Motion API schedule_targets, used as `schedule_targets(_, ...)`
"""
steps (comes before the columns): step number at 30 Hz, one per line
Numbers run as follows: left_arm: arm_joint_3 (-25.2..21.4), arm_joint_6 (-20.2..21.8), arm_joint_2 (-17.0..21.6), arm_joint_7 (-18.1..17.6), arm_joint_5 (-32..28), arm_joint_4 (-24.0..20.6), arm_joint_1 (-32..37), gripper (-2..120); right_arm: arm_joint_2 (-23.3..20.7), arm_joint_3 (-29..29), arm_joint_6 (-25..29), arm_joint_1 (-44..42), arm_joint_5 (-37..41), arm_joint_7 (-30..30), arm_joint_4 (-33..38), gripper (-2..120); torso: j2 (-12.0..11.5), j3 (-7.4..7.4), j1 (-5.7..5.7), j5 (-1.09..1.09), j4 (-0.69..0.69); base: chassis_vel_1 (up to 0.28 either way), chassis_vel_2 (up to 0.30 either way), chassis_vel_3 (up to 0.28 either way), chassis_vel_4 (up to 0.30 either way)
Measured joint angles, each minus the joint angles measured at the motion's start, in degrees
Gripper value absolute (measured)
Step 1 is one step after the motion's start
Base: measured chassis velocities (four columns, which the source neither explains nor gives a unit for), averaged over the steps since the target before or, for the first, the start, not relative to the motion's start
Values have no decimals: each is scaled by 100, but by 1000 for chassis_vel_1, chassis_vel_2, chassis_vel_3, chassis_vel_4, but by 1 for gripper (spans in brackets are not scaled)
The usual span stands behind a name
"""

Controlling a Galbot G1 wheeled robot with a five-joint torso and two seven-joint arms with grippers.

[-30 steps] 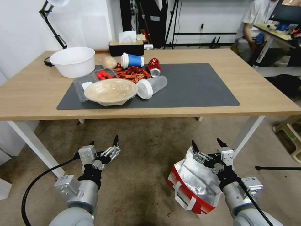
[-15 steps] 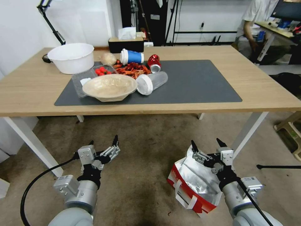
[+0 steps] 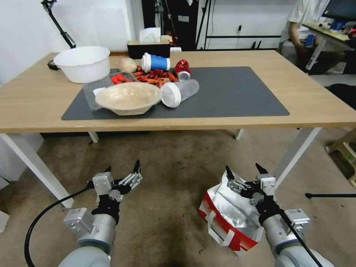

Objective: Pick up the food delivery bag from the floor and place it on the table.

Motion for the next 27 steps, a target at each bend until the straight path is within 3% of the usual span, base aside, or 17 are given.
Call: schedule_targets(27, -1, -40, 27, 24, -10, 60, -14, 100, -14, -16, 2, 57, -19, -11, -94, 100, -619, -406, -212, 0, 0, 0, 0, 0, 0)
